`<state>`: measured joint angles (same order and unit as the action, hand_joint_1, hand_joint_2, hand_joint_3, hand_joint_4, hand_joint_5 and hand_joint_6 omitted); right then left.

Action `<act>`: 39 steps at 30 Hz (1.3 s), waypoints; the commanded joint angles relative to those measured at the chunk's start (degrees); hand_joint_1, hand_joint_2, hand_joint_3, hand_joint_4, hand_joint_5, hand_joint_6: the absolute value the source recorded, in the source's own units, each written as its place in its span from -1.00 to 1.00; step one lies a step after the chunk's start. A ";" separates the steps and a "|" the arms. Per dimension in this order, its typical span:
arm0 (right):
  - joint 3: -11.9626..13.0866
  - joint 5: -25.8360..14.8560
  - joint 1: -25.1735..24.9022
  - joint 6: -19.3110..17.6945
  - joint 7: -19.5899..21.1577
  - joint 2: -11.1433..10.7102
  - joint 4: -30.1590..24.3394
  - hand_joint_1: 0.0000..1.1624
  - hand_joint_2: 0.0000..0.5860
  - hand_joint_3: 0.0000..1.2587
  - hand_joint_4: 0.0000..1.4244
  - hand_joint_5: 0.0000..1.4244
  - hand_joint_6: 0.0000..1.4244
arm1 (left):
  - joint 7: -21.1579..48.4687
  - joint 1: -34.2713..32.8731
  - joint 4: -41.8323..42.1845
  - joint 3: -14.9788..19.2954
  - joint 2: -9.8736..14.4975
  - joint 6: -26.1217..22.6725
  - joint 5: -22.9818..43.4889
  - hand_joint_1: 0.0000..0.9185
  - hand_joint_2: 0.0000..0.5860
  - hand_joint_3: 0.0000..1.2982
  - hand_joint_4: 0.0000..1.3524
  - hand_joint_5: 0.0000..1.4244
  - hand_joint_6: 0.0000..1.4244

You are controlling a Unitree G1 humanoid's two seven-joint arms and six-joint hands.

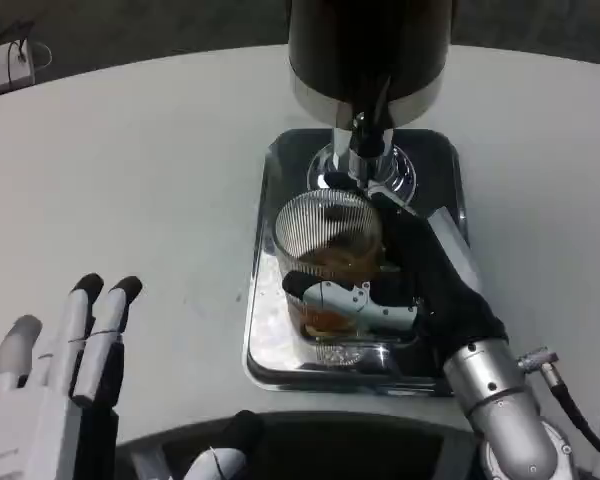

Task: Grasp the cup under the faucet to collect the drink, then remove the cup.

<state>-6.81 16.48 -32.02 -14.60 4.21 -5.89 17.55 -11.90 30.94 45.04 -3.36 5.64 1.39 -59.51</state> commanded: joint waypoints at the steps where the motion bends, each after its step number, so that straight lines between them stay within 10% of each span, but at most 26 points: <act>1: 0.59 0.18 -0.49 -0.30 2.12 0.69 0.48 0.88 -0.42 -0.44 -0.26 -0.06 0.58 | 1.03 0.56 1.01 0.53 -0.29 -0.18 -1.42 -1.00 -0.58 -0.84 -1.00 -0.79 -1.00; 15: 2.13 0.08 0.69 -3.04 4.65 0.20 -1.28 1.00 -0.65 0.19 0.30 0.55 1.00 | 2.25 -1.67 0.16 0.05 -0.62 -0.12 -2.33 -1.00 -0.58 -0.84 -1.00 -0.79 -1.00; 39: 0.73 -1.07 12.60 -3.88 1.64 -0.27 -15.83 1.00 -0.71 0.28 0.37 0.67 1.00 | 1.95 -2.76 -1.42 -1.15 -0.96 0.34 -1.53 -1.00 -0.59 -0.82 -1.00 -0.79 -1.00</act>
<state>-6.08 16.45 -20.61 -16.47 6.25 -6.46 4.96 -10.03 28.20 44.29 -4.69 4.45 1.43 -61.27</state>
